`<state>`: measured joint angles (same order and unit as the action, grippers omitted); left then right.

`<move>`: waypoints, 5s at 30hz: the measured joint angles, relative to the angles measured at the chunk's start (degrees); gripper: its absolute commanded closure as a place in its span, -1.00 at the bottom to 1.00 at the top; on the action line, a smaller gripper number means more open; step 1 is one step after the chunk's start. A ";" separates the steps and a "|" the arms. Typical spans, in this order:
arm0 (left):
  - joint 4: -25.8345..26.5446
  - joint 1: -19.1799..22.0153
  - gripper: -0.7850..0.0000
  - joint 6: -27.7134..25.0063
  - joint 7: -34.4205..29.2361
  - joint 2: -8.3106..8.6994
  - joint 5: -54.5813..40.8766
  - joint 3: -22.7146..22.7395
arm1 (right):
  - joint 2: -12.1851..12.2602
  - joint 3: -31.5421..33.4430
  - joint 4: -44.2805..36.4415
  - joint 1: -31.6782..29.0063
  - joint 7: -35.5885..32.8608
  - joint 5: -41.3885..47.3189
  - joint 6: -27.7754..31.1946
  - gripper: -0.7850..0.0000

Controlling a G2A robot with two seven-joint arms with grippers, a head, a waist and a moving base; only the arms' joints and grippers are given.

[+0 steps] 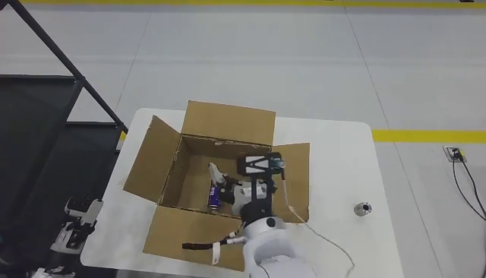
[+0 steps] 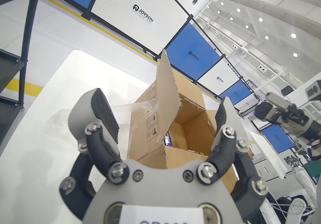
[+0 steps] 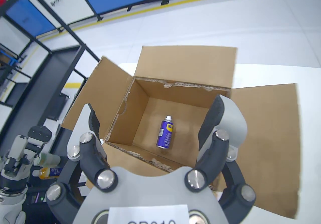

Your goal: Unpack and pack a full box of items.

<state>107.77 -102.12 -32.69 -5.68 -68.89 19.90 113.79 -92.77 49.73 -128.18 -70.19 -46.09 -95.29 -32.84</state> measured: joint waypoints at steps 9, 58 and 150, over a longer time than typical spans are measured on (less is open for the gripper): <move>3.11 2.30 -1.00 2.34 -2.90 0.05 5.36 -4.08 | 2.98 27.64 -6.43 -21.23 9.62 15.35 12.79 -1.00; 6.77 3.81 -1.00 9.80 -0.46 -0.16 11.52 -8.98 | 5.49 24.94 30.31 -10.52 12.40 8.10 22.50 -0.32; 3.64 1.80 -1.00 3.84 0.60 -0.03 1.45 -1.70 | 6.24 23.20 -6.32 -26.08 27.72 30.39 24.32 1.00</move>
<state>111.42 -100.32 -28.85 -5.07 -68.92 21.35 112.09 -86.54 72.92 -134.50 -96.28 -18.37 -64.90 -8.52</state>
